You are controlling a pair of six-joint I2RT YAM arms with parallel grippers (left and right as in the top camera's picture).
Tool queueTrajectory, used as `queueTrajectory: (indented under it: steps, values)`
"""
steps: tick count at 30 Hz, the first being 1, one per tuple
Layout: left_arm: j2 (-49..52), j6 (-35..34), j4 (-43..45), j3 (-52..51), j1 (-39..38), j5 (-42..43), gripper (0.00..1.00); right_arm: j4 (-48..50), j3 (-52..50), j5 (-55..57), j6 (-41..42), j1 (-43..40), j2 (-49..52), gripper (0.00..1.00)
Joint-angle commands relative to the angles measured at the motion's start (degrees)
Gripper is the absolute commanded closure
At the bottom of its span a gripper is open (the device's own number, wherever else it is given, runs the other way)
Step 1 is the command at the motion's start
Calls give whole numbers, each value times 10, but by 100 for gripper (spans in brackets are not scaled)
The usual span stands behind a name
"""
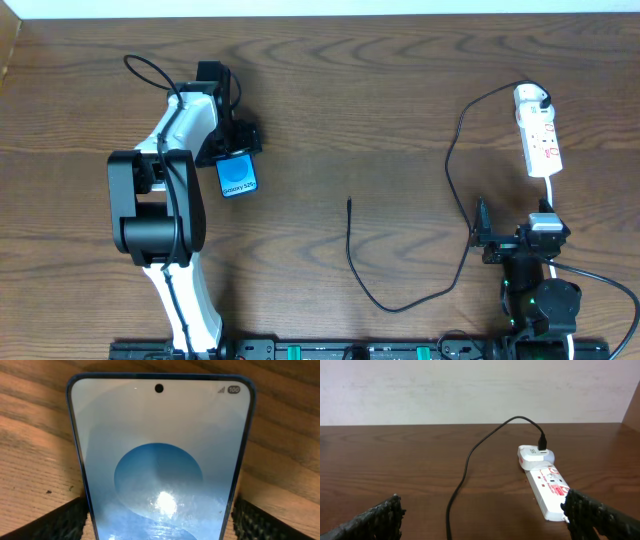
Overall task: Plug charger to phone and switch on socket
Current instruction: 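Close the left gripper on the phone's top edge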
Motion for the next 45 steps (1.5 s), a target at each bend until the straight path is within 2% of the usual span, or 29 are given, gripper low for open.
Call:
queueTrajectory:
  steps: [1, 24, 35, 43, 45]
  values:
    - [4, -6, -2, -10, 1, -6, 14, -2, -2, 1, -8, 5, -4, 1]
    - [4, -6, -1, -10, 1, -6, 22, -2, -2, 0, -8, 5, -4, 1]
    - [4, -6, -3, -10, 1, -6, 42, -2, -2, 1, -8, 5, -4, 1]
    - [4, -6, -3, -10, 2, -6, 41, -2, -2, 1, -8, 5, -4, 1]
    - [4, -6, -3, -10, 2, -6, 29, -2, -2, 1, -8, 5, -4, 1]
